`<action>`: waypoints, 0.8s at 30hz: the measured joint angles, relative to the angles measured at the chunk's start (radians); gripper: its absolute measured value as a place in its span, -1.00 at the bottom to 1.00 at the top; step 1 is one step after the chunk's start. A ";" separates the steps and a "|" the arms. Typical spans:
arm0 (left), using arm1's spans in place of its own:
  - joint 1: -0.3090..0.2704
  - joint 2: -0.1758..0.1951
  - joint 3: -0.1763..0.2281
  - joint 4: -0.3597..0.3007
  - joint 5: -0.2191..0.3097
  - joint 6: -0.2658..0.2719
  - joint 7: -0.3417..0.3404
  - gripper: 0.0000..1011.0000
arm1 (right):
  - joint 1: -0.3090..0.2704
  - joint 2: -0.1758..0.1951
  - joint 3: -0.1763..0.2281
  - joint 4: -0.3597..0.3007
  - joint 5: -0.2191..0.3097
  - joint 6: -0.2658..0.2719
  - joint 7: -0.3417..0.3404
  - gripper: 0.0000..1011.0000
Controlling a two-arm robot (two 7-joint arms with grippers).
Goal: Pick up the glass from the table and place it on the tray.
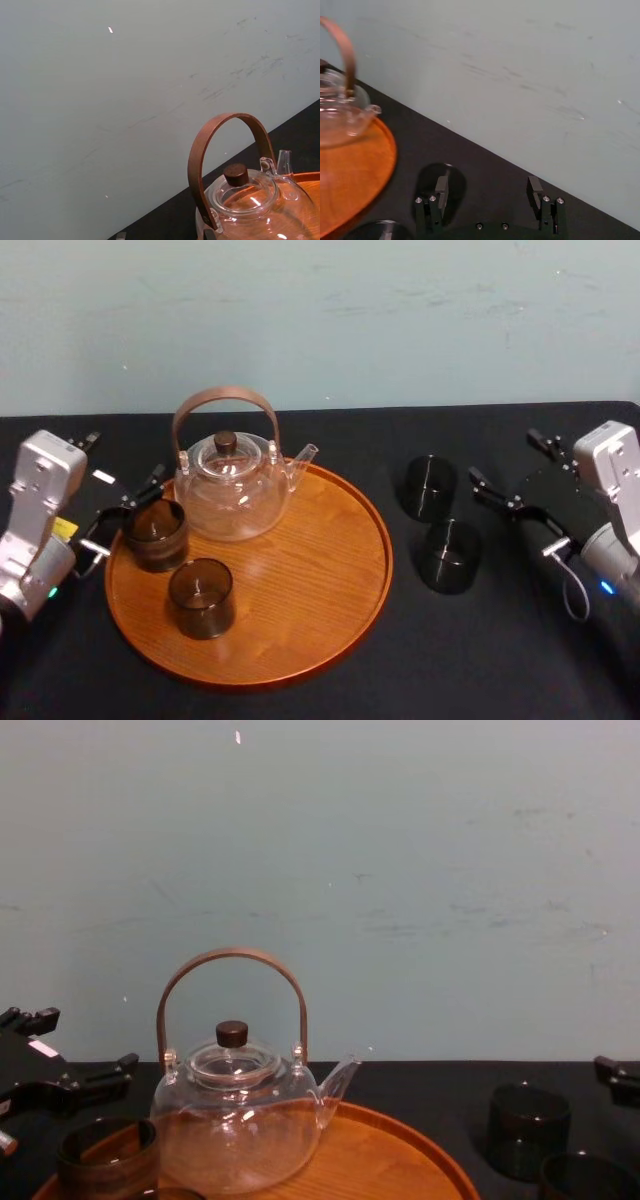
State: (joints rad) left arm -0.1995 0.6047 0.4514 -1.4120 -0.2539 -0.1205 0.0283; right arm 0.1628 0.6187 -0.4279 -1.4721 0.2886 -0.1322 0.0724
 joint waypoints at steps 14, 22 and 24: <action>0.000 0.000 0.000 0.000 0.000 0.000 0.000 0.98 | -0.143 0.044 0.020 -0.163 -0.004 -0.005 0.036 0.98; 0.000 0.000 0.000 0.000 0.000 0.000 0.000 0.98 | -0.203 0.047 0.030 -0.205 -0.013 -0.007 0.048 0.98; 0.000 0.000 0.000 0.000 0.000 0.000 0.000 0.98 | -0.211 0.043 0.031 -0.205 -0.015 -0.004 0.054 0.98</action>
State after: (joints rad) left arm -0.1995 0.6047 0.4514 -1.4120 -0.2539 -0.1205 0.0283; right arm -0.0483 0.6622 -0.3966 -1.6775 0.2738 -0.1363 0.1261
